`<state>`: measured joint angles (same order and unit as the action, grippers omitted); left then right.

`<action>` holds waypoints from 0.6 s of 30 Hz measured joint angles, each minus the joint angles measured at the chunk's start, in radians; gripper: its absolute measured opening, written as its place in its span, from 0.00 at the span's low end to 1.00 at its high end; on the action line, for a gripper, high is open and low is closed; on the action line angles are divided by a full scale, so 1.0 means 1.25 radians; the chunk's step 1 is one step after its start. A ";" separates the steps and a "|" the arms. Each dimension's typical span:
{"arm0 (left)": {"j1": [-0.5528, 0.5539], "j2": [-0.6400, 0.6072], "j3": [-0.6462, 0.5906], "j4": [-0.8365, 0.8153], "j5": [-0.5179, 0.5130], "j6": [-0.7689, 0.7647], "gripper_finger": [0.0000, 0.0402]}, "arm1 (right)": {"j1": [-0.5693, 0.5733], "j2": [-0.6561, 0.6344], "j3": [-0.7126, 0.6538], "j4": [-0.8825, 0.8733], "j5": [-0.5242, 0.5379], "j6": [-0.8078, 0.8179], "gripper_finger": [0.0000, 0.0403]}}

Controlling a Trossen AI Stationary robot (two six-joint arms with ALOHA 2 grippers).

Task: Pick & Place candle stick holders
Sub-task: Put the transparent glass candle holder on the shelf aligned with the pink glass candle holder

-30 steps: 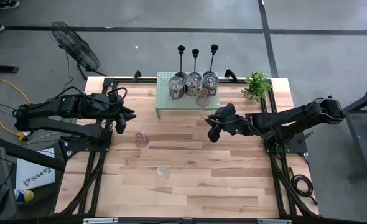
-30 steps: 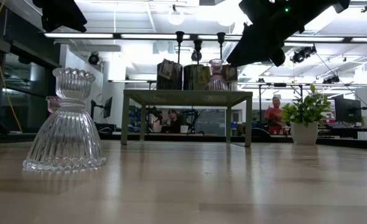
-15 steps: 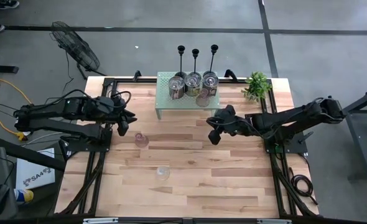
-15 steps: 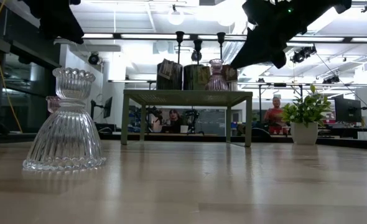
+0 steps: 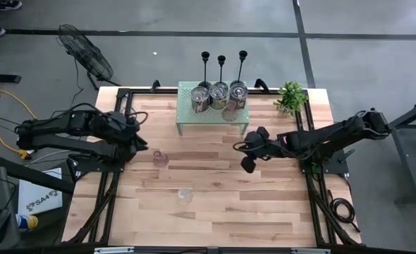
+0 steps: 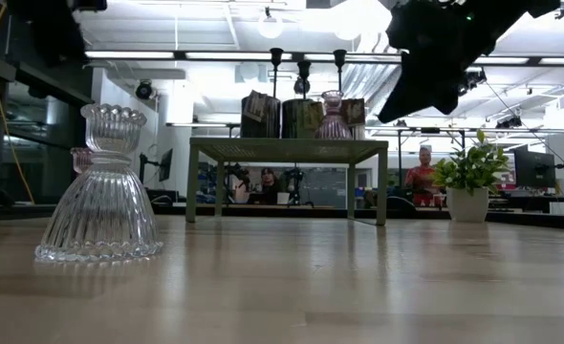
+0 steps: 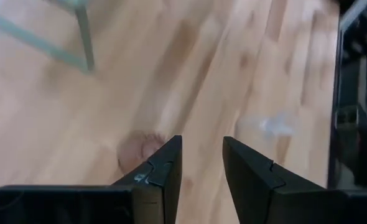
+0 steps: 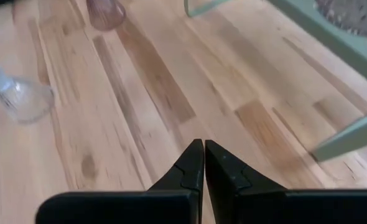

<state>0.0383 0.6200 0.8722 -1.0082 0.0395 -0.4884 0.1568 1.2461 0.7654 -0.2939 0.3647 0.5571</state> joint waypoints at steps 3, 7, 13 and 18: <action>0.000 0.026 0.000 -0.036 0.029 -0.008 0.28 | 0.000 0.000 0.000 -0.020 -0.003 -0.001 0.01; 0.000 0.070 0.000 -0.078 0.065 0.010 0.28 | 0.000 -0.001 0.000 -0.041 -0.004 -0.002 0.01; 0.000 0.151 0.000 -0.095 0.109 0.004 0.28 | 0.000 -0.001 0.000 -0.055 -0.026 -0.006 0.07; 0.000 0.221 0.000 -0.096 0.110 0.001 0.28 | 0.000 -0.001 0.000 -0.090 -0.043 -0.006 0.23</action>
<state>0.0383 0.8956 0.8719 -1.1286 0.1764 -0.4866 0.1574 1.2453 0.7654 -0.4066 0.3114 0.5496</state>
